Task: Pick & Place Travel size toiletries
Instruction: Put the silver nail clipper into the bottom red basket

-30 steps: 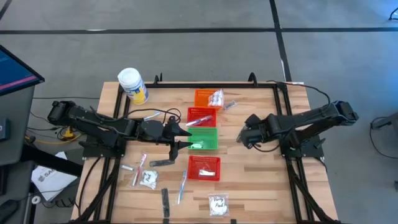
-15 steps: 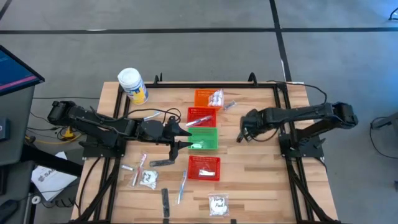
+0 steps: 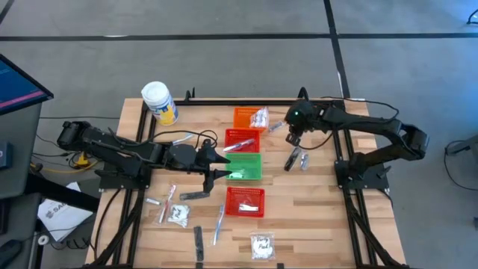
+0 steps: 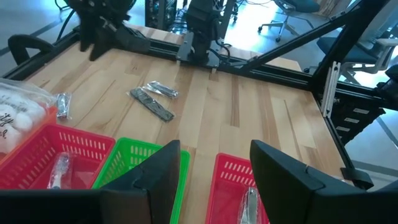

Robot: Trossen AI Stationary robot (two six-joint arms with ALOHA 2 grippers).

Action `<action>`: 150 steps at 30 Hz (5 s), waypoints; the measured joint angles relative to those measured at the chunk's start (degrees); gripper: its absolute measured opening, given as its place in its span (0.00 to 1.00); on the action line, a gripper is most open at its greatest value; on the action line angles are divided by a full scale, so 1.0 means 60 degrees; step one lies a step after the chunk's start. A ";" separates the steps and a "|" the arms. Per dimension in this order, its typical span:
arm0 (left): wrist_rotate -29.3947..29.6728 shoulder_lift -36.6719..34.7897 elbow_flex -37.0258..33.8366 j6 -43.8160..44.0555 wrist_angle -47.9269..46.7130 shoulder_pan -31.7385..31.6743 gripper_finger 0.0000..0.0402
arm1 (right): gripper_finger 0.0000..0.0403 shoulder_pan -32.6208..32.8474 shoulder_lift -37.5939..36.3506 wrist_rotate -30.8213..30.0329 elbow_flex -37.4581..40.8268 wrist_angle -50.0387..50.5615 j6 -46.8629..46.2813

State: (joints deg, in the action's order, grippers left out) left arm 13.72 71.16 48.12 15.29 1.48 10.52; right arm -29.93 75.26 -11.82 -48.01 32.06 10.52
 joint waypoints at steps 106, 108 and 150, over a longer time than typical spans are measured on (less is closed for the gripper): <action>0.0051 0.0000 0.0000 -0.0251 0.0268 0.0000 0.46 | 0.00 -0.1056 0.2187 0.1686 -0.1847 0.3546 0.4948; 0.0051 0.0000 0.0000 -0.0251 0.0269 0.0000 0.46 | 0.00 -0.0946 0.1820 0.1935 -0.1809 0.3178 0.4773; 0.0015 0.0025 0.0000 -0.0251 0.0339 0.0000 0.46 | 0.59 -0.1161 0.3694 0.2466 -0.1696 0.2872 0.3641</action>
State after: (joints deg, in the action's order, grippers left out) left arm 13.80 71.31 48.12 13.78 3.51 10.52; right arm -36.89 97.43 2.98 -58.18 49.29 32.36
